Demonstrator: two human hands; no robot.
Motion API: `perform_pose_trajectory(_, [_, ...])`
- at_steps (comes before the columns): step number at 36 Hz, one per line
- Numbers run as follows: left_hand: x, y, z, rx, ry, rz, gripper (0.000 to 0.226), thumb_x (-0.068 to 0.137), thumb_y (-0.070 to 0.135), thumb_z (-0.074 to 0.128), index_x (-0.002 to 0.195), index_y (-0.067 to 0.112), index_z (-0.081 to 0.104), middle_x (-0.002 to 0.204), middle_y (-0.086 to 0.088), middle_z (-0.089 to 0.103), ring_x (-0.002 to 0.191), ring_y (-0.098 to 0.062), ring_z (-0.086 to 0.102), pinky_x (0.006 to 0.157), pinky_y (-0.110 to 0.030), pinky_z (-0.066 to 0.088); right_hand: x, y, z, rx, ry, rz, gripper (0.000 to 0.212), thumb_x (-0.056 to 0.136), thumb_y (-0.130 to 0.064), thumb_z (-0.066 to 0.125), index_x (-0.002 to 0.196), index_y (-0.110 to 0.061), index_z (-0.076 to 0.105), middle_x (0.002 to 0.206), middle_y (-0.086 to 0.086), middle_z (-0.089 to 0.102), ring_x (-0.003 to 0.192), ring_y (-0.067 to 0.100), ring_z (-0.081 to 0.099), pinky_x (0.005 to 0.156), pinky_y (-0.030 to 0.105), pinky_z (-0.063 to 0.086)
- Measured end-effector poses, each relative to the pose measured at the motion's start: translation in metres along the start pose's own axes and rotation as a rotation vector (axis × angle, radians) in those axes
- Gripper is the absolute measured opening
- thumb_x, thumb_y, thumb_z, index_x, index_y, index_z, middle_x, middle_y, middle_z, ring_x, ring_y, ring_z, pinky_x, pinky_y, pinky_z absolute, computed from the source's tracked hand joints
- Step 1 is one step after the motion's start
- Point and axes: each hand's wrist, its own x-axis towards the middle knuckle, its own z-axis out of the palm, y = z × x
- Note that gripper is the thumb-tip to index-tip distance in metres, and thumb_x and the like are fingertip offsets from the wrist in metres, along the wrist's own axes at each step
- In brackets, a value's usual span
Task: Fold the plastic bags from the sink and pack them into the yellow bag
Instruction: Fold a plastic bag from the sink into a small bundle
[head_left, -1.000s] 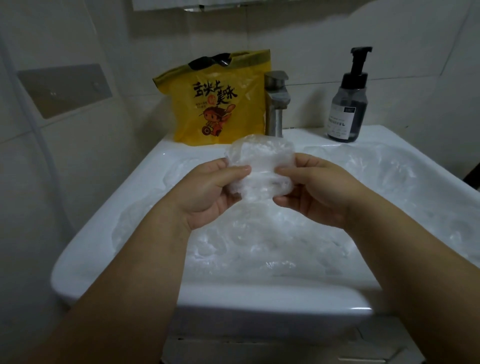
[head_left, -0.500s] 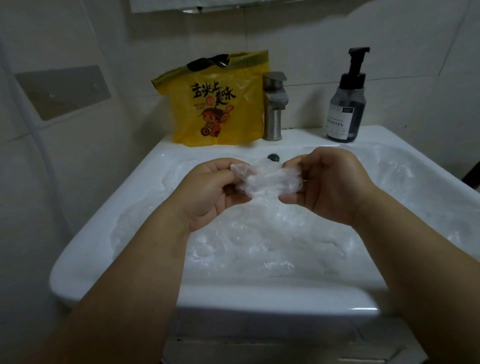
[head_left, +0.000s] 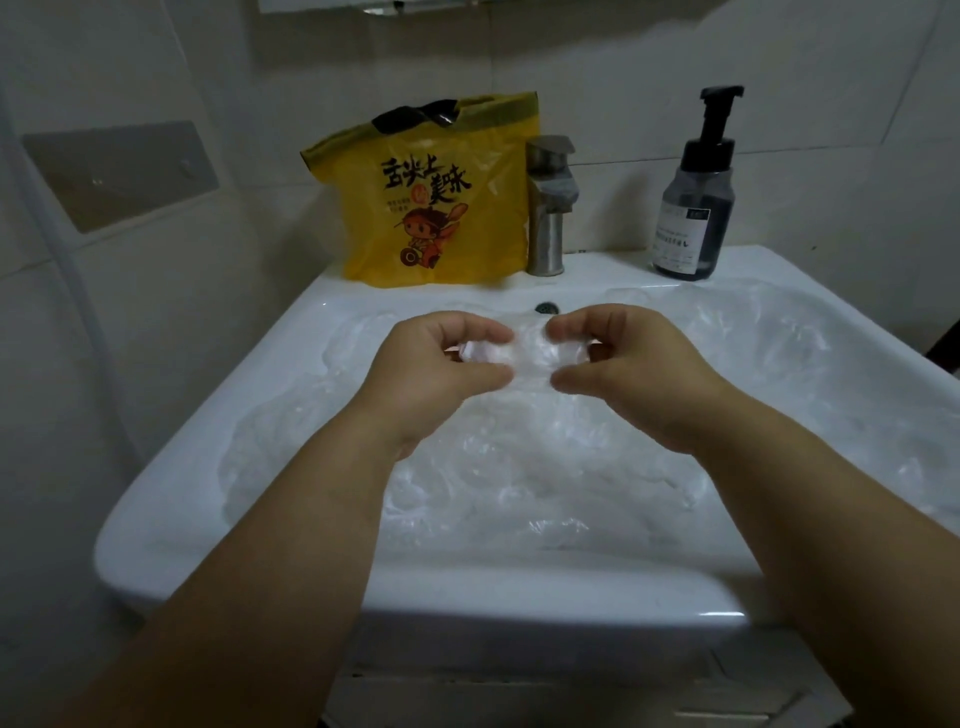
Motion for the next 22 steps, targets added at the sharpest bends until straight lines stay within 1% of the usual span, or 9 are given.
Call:
perform_pose_trajectory(2, [-0.001, 0.000, 0.000, 0.011, -0.012, 0.016, 0.031, 0.075, 0.003, 0.079, 0.091, 0.029, 0.072, 0.102, 0.017, 0.066, 0.084, -0.008, 0.069, 0.072, -0.014, 0.056, 0.000, 0.002, 0.001, -0.029, 0.013, -0.009, 0.046, 0.082, 0.001, 0.070, 0.122, -0.017, 0.061, 0.095, -0.007, 0.061, 0.054, -0.006, 0.058, 0.046, 0.008, 0.044])
perform_pose_trajectory(4, [-0.001, -0.001, 0.001, 0.068, -0.009, 0.061, 0.032, 0.076, 0.004, 0.079, 0.096, 0.028, 0.071, 0.106, 0.023, 0.061, 0.082, -0.004, 0.064, 0.070, -0.009, 0.053, 0.001, 0.005, 0.002, -0.103, 0.026, -0.039, 0.046, 0.083, 0.000, 0.069, 0.125, -0.018, 0.060, 0.097, -0.005, 0.062, 0.066, 0.000, 0.062, 0.051, 0.009, 0.048])
perform_pose_trajectory(6, [-0.001, -0.003, 0.002, 0.124, 0.004, 0.110, 0.031, 0.077, 0.005, 0.078, 0.098, 0.026, 0.071, 0.112, 0.022, 0.059, 0.084, -0.001, 0.060, 0.072, -0.007, 0.051, 0.001, 0.007, 0.003, -0.187, 0.032, -0.074, 0.046, 0.085, -0.002, 0.067, 0.127, -0.019, 0.058, 0.092, -0.010, 0.060, 0.075, 0.004, 0.062, 0.056, 0.008, 0.048])
perform_pose_trajectory(8, [0.000, -0.004, 0.004, 0.151, 0.027, 0.155, 0.029, 0.077, 0.004, 0.077, 0.099, 0.024, 0.072, 0.116, 0.017, 0.060, 0.087, 0.004, 0.060, 0.075, -0.006, 0.049, 0.002, 0.009, 0.005, -0.264, 0.052, -0.119, 0.042, 0.088, -0.004, 0.064, 0.127, -0.018, 0.058, 0.088, -0.014, 0.058, 0.072, 0.003, 0.059, 0.057, 0.006, 0.046])
perform_pose_trajectory(12, [0.001, -0.006, 0.008, 0.267, 0.115, 0.267, 0.028, 0.080, 0.008, 0.075, 0.106, 0.017, 0.073, 0.119, 0.011, 0.062, 0.104, -0.002, 0.057, 0.082, -0.002, 0.044, 0.004, 0.011, 0.006, -0.413, 0.130, -0.243, 0.032, 0.093, -0.012, 0.060, 0.125, -0.015, 0.061, 0.102, -0.011, 0.053, 0.077, 0.000, 0.051, 0.065, -0.006, 0.036])
perform_pose_trajectory(14, [0.001, -0.006, 0.008, 0.326, 0.140, 0.308, 0.026, 0.084, 0.011, 0.073, 0.109, 0.016, 0.073, 0.113, 0.014, 0.059, 0.103, 0.001, 0.053, 0.082, 0.003, 0.039, 0.005, 0.011, 0.006, -0.464, 0.140, -0.280, 0.030, 0.094, -0.015, 0.058, 0.124, -0.013, 0.061, 0.101, -0.010, 0.050, 0.084, 0.003, 0.048, 0.067, -0.007, 0.033])
perform_pose_trajectory(16, [0.001, -0.007, 0.007, 0.378, 0.138, 0.333, 0.023, 0.088, 0.015, 0.069, 0.110, 0.016, 0.072, 0.107, 0.015, 0.057, 0.095, 0.003, 0.051, 0.078, 0.005, 0.036, 0.005, 0.010, 0.004, -0.501, 0.135, -0.296, 0.026, 0.095, -0.017, 0.056, 0.120, -0.012, 0.062, 0.094, -0.013, 0.050, 0.076, 0.002, 0.047, 0.066, -0.005, 0.034])
perform_pose_trajectory(18, [0.001, -0.006, 0.006, 0.412, 0.129, 0.338, 0.019, 0.091, 0.019, 0.065, 0.110, 0.018, 0.069, 0.103, 0.014, 0.057, 0.088, 0.000, 0.051, 0.074, 0.002, 0.037, 0.006, 0.010, 0.003, -0.516, 0.135, -0.312, 0.021, 0.096, -0.020, 0.054, 0.113, -0.012, 0.064, 0.082, -0.017, 0.047, 0.069, 0.001, 0.045, 0.065, -0.001, 0.035])
perform_pose_trajectory(22, [0.002, -0.006, 0.004, 0.430, 0.100, 0.324, 0.006, 0.096, 0.025, 0.058, 0.100, 0.028, 0.057, 0.109, 0.011, 0.051, 0.101, -0.007, 0.046, 0.083, -0.017, 0.038, 0.007, 0.011, 0.002, -0.506, 0.140, -0.323, 0.013, 0.097, -0.026, 0.052, 0.099, -0.018, 0.061, 0.080, -0.015, 0.042, 0.071, 0.000, 0.043, 0.066, 0.001, 0.033])
